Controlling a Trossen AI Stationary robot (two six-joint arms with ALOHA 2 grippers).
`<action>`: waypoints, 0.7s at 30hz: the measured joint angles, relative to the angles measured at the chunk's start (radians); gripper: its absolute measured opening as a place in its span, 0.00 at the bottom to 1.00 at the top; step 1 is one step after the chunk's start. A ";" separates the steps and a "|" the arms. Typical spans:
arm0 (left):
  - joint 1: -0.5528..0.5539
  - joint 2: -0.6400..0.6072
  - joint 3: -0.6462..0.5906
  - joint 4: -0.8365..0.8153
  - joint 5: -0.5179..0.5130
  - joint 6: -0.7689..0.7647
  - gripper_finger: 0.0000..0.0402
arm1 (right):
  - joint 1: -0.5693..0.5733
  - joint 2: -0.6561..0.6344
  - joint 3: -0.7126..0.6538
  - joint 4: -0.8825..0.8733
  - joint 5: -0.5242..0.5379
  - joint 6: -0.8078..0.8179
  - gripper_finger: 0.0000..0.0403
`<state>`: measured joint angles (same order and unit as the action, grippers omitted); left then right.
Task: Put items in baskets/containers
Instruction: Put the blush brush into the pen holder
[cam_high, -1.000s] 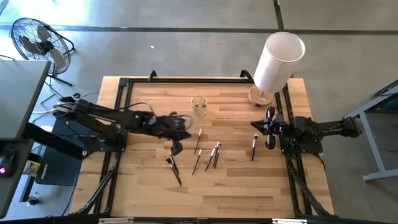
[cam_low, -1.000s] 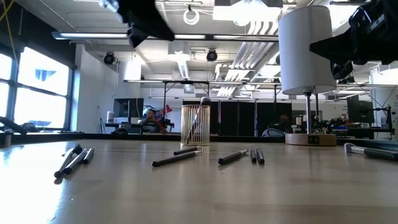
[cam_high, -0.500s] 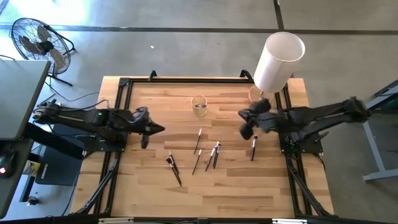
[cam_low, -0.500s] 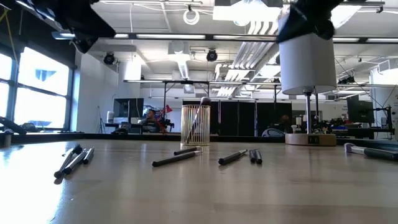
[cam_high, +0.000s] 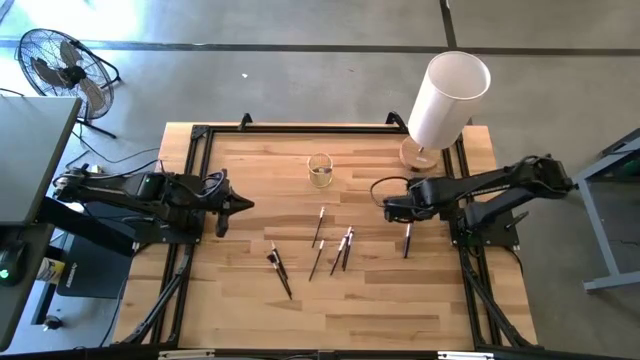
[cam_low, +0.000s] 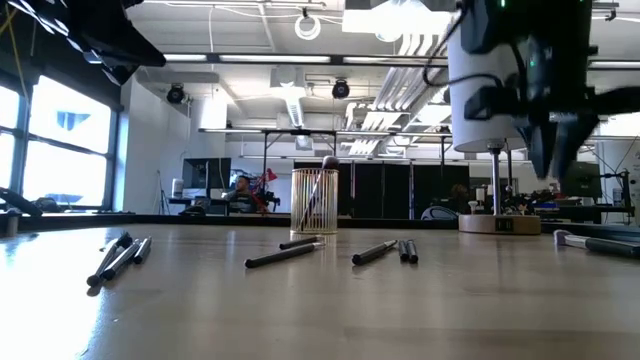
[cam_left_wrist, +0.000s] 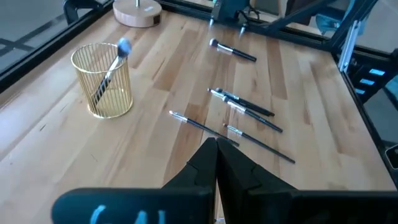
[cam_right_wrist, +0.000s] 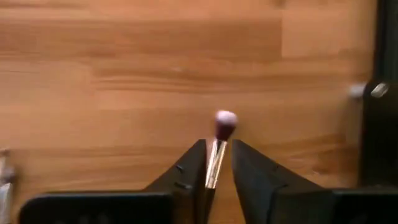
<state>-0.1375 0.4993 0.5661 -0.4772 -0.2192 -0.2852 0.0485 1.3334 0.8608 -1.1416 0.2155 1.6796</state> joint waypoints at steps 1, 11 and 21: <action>0.000 0.000 0.000 0.004 0.000 0.001 0.00 | -0.016 -0.005 -0.035 0.027 -0.018 0.008 0.21; 0.000 0.001 0.000 0.003 -0.008 -0.001 0.00 | -0.153 -0.011 -0.227 0.277 -0.098 -0.047 0.29; 0.000 0.001 0.000 0.003 -0.052 -0.011 0.00 | -0.188 -0.016 -0.352 0.419 -0.206 -0.074 0.21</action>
<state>-0.1375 0.5003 0.5663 -0.4740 -0.2715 -0.2962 -0.1400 1.3174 0.5089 -0.7226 0.0098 1.6051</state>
